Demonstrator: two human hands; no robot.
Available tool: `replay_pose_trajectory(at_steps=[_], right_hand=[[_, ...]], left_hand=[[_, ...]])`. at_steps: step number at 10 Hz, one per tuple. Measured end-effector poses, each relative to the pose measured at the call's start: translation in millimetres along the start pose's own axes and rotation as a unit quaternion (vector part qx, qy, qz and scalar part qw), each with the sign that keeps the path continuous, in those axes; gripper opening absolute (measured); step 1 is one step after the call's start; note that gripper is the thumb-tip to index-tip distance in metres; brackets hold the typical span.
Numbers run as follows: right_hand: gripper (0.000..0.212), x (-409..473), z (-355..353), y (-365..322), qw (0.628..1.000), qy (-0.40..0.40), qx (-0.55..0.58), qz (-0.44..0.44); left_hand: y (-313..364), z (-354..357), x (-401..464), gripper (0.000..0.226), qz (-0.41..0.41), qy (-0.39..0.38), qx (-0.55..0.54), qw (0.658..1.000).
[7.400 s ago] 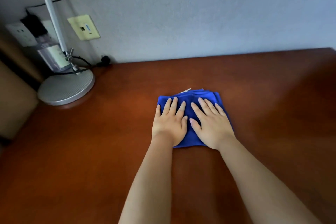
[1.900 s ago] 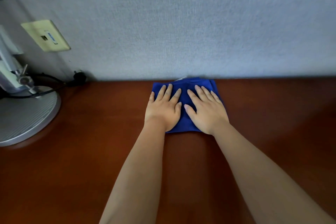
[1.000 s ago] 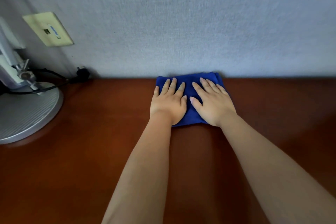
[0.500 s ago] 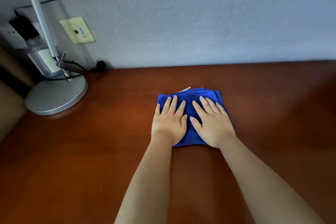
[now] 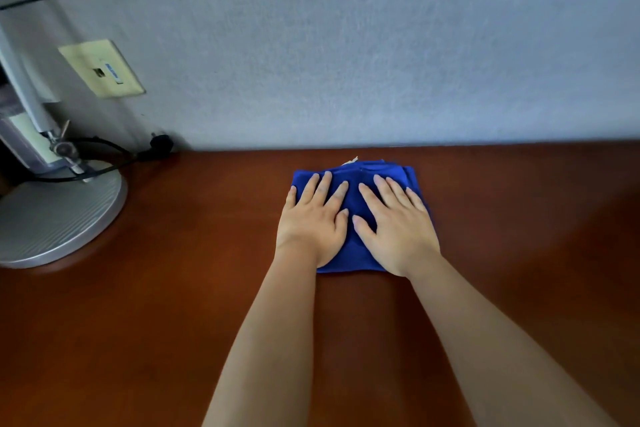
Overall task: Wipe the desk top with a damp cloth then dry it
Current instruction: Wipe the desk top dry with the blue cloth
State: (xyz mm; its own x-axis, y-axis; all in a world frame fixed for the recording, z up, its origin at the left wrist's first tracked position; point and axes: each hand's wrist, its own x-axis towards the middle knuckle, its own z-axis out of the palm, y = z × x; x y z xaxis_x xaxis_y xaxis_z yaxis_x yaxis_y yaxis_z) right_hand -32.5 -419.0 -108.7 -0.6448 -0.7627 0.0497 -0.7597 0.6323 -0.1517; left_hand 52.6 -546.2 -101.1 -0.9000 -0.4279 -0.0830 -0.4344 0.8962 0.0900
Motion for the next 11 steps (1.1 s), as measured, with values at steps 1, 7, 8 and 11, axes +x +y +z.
replay_pose_trajectory(at_steps=[1,7,8,11], right_hand=[[0.061,30.5,-1.0,7.8,1.000,-0.001,0.007,-0.005],[0.060,-22.7,-5.8,5.8,1.000,-0.019,0.001,-0.005],[0.060,-62.8,-7.5,-2.0,1.000,-0.020,-0.004,0.003],[0.060,-181.3,-10.9,-31.7,0.999,-0.034,-0.017,0.009]], left_hand=[[-4.4,-3.6,29.3,0.054,-0.006,0.006,-0.006,1.000],[14.0,2.0,-17.1,0.053,-0.010,-0.007,0.000,1.000],[24.4,6.2,-55.1,0.054,-0.004,-0.012,0.000,1.000],[47.8,17.5,-174.7,0.054,0.004,-0.020,-0.002,1.000]])
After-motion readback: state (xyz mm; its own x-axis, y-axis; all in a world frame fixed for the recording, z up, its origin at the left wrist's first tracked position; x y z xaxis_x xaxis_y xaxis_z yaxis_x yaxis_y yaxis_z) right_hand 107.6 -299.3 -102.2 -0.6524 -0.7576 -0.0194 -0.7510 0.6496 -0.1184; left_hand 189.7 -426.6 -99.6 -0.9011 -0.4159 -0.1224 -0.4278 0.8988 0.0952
